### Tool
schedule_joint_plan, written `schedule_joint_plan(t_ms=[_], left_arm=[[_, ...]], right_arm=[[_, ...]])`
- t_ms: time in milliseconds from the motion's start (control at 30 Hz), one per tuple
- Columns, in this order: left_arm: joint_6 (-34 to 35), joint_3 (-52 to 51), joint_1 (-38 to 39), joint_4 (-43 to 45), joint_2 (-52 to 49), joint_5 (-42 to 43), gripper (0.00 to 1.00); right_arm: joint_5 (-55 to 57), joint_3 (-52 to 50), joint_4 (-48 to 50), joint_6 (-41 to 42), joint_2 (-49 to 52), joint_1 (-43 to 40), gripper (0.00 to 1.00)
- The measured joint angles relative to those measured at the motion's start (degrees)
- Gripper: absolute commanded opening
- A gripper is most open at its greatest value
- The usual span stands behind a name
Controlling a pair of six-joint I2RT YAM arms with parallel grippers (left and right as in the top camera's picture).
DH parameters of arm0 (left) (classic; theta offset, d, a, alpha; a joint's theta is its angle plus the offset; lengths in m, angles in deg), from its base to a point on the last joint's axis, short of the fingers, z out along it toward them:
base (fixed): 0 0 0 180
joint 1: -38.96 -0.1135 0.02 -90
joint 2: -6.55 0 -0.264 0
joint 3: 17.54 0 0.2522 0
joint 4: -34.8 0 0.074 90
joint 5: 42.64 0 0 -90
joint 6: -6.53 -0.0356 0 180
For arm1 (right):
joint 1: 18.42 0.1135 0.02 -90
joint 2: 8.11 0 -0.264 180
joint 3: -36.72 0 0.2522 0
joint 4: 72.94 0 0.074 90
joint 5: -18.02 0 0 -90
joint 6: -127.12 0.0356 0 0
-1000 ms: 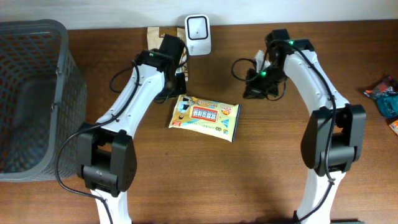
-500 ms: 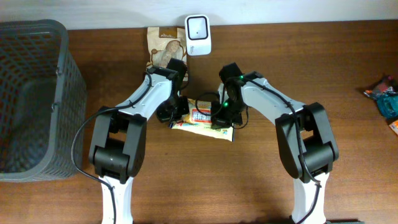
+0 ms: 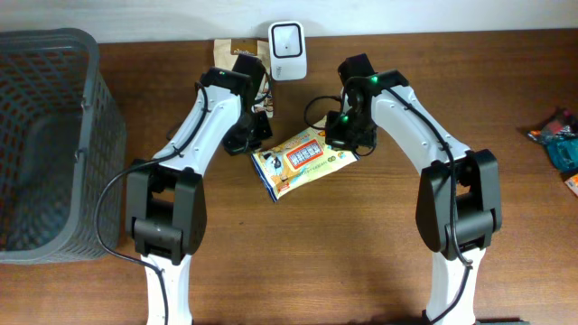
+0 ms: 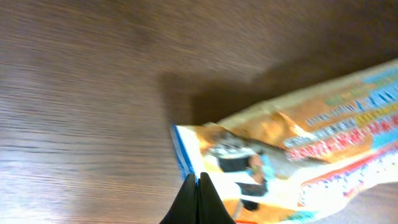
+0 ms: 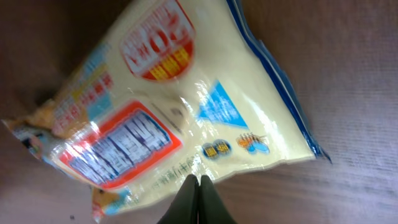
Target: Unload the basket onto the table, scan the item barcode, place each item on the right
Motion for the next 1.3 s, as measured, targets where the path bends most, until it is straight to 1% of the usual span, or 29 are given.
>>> schedule_joint_plan(t_ms=[100,167,267,300,367,433,567,633,700,733,767,833,867,900,967,1000,1067,1100,1167,1200,1267,1300], left_arm=[[-0.59,-1.42,1.66,3.72,0.0,5.35,0.0],[-0.57,-5.92,3.58,11.1,0.09,7.56,0.0],[0.96,-12.48,5.95,18.62,0.17,9.44,0.0],[1.36,-14.01,5.95,22.82,0.55,9.77,0.0],[1.57,-15.34,5.25,25.75,0.74,9.38,0.0],[1.33,-16.35,3.45,27.69,0.74,5.73,0.0],[-5.05,-16.7,-0.96,32.85,0.74,1.51,0.0],[-7.28,-16.0,-1.7,32.24,0.74,0.72,0.0],[-8.74,-12.13,-1.66,27.89,0.59,1.18,0.0],[-9.31,-6.25,-1.66,22.08,0.11,3.74,0.0],[-9.64,-2.29,-1.55,18.78,0.11,5.79,0.0],[-10.05,4.35,-1.36,9.4,0.13,11.02,0.0],[-10.08,5.53,-1.27,7.56,0.2,12.39,0.0],[-10.1,7.06,-0.81,2.82,0.24,14.19,0.0],[-10.1,5.81,0.96,-0.5,0.2,15.85,0.0],[-10.05,3.26,2.64,-0.24,0.22,16.26,0.0],[-9.14,-2.84,5.62,4.81,0.11,16.74,0.0],[-8.24,-7.78,7.96,9.73,0.07,17.14,0.0],[-7.04,-13.35,10.45,17.11,-0.04,17.25,0.0],[-6.27,-14.88,10.78,19.04,-0.04,16.79,0.0],[-4.98,-15.72,10.64,19.91,0.11,15.23,0.0],[-4.57,-15.72,10.32,20.06,0.44,12.79,0.0]], right_arm=[[0.04,0.02,3.65,-0.13,0.0,0.04,0.04],[0.0,0.02,4.7,-0.13,0.0,0.09,0.04],[0.02,0.02,4.79,0.48,0.11,0.09,0.04],[0.04,0.02,5.18,0.81,0.37,0.09,0.04],[0.2,0.0,5.75,1.16,1.84,0.09,0.04],[0.22,-0.35,6.73,1.6,3.8,0.09,0.04],[1.46,-2.08,7.28,2.23,3.98,0.09,0.04],[1.86,-2.23,5.7,2.73,3.98,0.09,0.04],[1.92,-2.27,5.31,3.13,3.98,0.09,0.04],[1.92,-2.27,5.33,3.3,3.96,0.07,0.04],[1.92,-2.27,5.31,3.48,3.82,-0.09,0.04],[1.9,-1.95,5.33,3.5,3.32,-0.83,0.04],[1.9,-1.55,5.46,3.52,3.23,-1.31,0.04],[1.88,-0.92,5.88,3.48,3.08,-2.89,0.04],[1.95,-0.72,5.95,3.5,2.86,-6.88,0.04],[1.86,-0.72,5.53,3.54,2.86,-9.01,0.04],[1.51,-0.72,3.98,3.45,2.86,-11.98,0.04],[1.44,-0.72,3.45,3.28,2.86,-13.2,0.04],[1.36,-0.72,2.89,1.79,2.86,-13.6,0.04],[1.22,-0.72,2.51,1.42,2.86,-13.51,0.04],[1.2,-0.72,1.79,0.52,2.86,-13.44,0.04],[1.2,-0.72,1.66,0.35,2.86,-13.44,0.04]])
